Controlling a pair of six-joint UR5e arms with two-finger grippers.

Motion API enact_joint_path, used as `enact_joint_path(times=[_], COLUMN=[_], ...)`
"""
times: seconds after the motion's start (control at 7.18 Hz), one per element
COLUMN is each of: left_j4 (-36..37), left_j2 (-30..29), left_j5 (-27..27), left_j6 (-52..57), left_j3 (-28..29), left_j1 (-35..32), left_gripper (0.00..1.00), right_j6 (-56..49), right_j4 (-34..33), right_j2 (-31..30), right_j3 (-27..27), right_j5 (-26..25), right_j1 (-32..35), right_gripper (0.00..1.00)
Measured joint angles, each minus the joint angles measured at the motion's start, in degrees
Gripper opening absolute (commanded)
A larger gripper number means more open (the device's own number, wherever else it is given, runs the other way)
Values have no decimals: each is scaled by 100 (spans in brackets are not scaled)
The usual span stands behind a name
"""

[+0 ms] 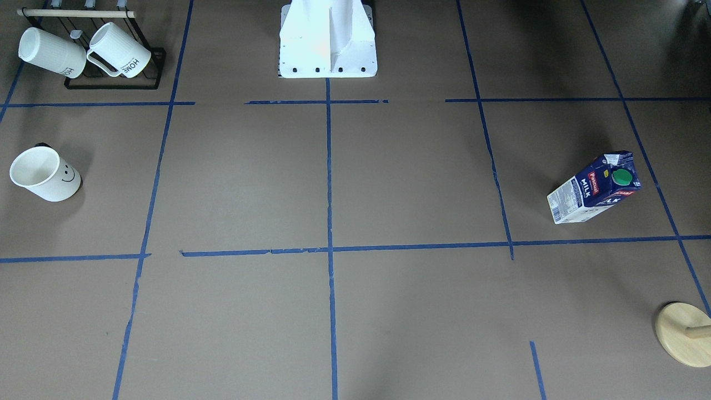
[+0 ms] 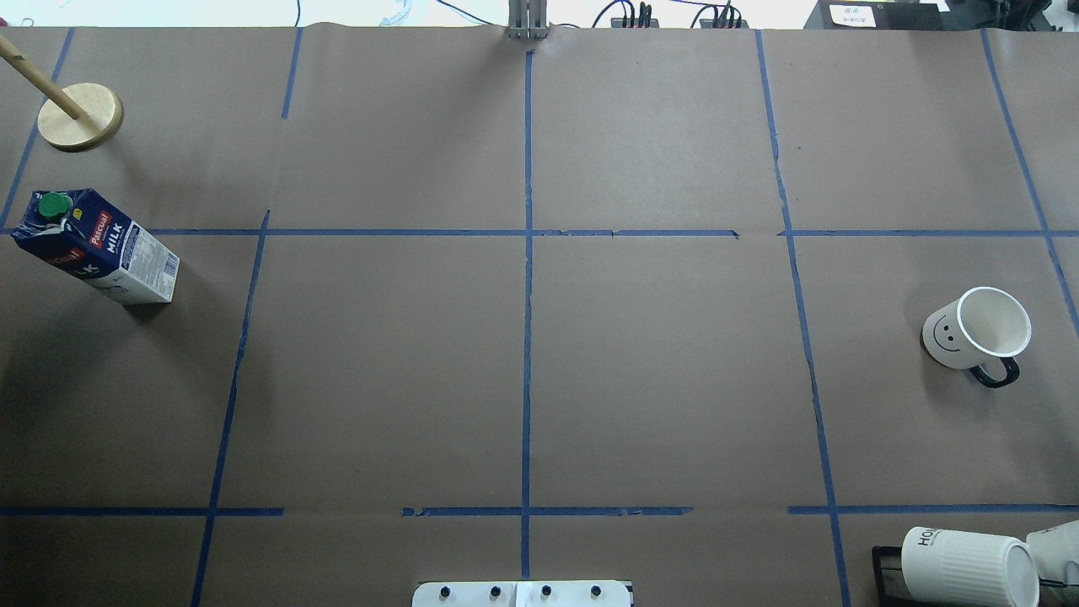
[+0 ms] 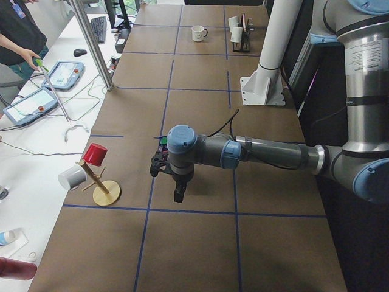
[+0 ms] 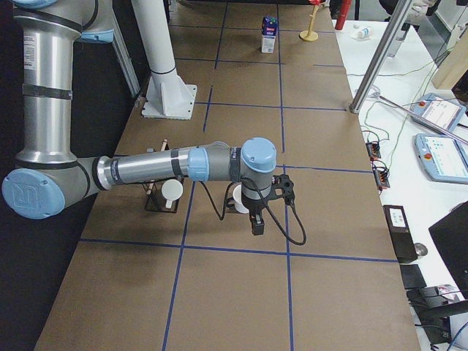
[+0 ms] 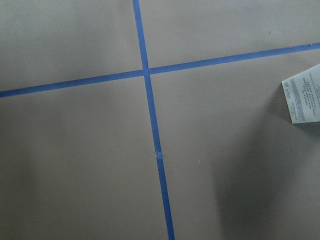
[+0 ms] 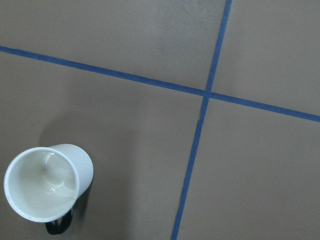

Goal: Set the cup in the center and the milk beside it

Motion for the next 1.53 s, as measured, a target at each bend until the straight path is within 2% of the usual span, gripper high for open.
enact_joint_path(times=[0.56,0.7,0.98,1.25,1.53], left_j4=[-21,-22,-17,-14,-14], left_j2=[-8,-9,-9,-9,-9], left_j5=[10,4,1,1,0], left_j6=[5,6,6,5,6], left_j3=[37,24,13,24,32], left_j1=[21,21,17,16,19], left_gripper=[100,100,100,100,100], right_j6=[65,388,2066,3607,4323], right_j4=[58,289,1551,2873,3541], right_j2=[27,43,-39,-278,-378], right_j3=[5,12,6,-12,-132], right_j5=[113,237,305,38,-233], right_j1=[-55,-204,-951,-1826,-2313], right_gripper=[100,100,100,100,99])
